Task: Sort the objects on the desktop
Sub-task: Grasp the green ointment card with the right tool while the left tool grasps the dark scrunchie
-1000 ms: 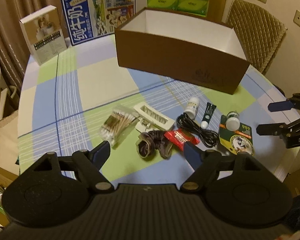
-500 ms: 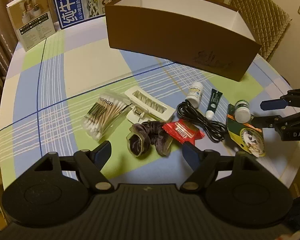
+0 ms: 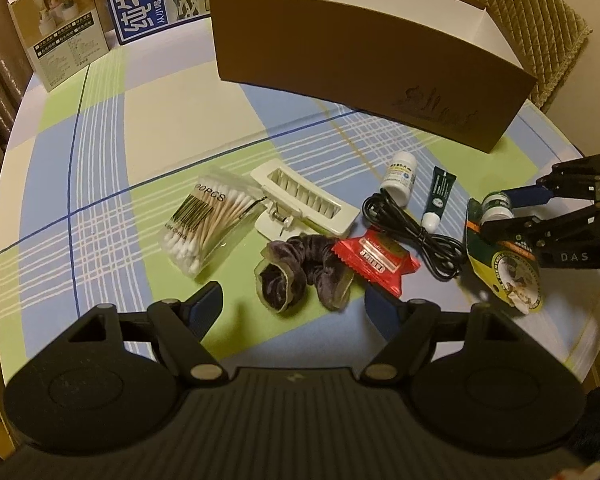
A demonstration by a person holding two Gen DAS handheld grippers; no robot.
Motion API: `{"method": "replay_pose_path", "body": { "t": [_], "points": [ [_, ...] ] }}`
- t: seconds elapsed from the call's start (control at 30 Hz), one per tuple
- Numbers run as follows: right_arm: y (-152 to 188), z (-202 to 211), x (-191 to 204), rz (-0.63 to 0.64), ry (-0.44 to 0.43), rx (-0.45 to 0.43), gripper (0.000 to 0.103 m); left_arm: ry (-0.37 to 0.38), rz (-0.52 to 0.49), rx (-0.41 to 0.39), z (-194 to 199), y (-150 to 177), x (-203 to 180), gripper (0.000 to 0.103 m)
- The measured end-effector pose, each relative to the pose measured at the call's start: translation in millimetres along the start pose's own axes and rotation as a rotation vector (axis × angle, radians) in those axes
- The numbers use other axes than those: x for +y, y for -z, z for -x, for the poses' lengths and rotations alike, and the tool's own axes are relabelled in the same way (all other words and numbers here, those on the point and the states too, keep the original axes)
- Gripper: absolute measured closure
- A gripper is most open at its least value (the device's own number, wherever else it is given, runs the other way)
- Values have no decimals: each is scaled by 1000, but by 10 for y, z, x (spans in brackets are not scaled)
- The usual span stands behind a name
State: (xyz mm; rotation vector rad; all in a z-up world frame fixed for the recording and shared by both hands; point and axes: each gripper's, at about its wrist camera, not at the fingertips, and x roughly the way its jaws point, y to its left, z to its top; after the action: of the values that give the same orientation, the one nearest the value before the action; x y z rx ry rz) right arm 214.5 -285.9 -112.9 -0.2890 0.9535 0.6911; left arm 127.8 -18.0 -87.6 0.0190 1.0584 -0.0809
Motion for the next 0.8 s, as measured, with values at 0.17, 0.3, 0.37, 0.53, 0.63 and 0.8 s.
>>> {"method": "replay_pose_path", "body": {
  "t": [0.17,0.3,0.37,0.53,0.63,0.8],
  "points": [
    [20,38,-62,-33,25,3,67,1,3,11,-35,27,4,28],
    [51,132,-211,-102,59,7,67,8,-17,10,-65,34,-37,28],
    [85,182,-299,-133,76,8,67,15,-28,8,-91,40,-62,28],
    [182,274,-444,-191,112,17,67,12,-86,4,-217,55,-137,34],
    [237,298,-485,-212,125,20,67,-1,-121,-5,-286,33,-173,38],
    [313,322,-492,-227,137,20,67,-34,-162,-37,-349,2,-210,48]
  ]
}}
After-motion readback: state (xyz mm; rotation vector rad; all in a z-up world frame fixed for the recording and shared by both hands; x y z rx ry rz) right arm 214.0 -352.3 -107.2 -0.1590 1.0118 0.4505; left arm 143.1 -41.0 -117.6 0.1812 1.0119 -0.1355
